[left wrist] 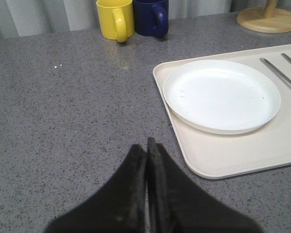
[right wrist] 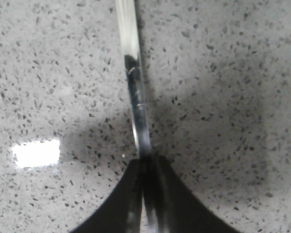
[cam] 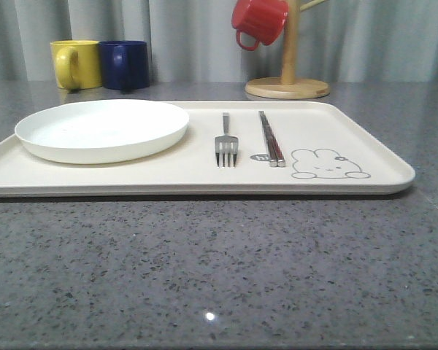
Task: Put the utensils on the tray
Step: 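Raise the right gripper and move it over the steel spoon, then grasp the spoon with the right gripper and set it beside the chopsticks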
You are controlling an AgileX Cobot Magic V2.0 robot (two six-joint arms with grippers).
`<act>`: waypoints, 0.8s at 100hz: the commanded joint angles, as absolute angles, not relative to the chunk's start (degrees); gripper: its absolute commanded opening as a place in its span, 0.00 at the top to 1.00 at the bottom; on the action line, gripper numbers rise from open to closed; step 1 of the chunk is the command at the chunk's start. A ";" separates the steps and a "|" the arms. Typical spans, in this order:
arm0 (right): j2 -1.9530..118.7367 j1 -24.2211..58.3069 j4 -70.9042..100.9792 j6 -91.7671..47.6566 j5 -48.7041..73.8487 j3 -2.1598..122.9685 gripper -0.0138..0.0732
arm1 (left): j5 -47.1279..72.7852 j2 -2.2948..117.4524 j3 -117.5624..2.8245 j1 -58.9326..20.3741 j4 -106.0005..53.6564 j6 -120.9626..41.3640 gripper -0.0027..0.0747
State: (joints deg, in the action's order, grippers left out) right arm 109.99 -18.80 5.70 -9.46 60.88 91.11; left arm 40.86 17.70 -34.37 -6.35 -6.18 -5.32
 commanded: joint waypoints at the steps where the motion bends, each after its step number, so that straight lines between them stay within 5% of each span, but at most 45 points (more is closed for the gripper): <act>1: 107.31 -19.02 6.23 -10.12 60.33 92.70 0.92 | 36.60 18.30 -35.71 -6.68 -6.55 -4.75 0.99; 31: 101.79 -15.62 9.26 -10.12 60.88 92.77 0.92 | 36.60 18.30 -35.71 -6.68 -6.55 -4.75 0.99; 80: 96.18 12.56 9.25 7.28 59.97 92.77 0.92 | 36.60 18.30 -35.71 -6.68 -6.55 -4.75 0.99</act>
State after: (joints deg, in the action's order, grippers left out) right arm 98.31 8.99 8.67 2.62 63.14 91.11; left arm 40.86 17.70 -34.37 -6.35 -6.18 -5.32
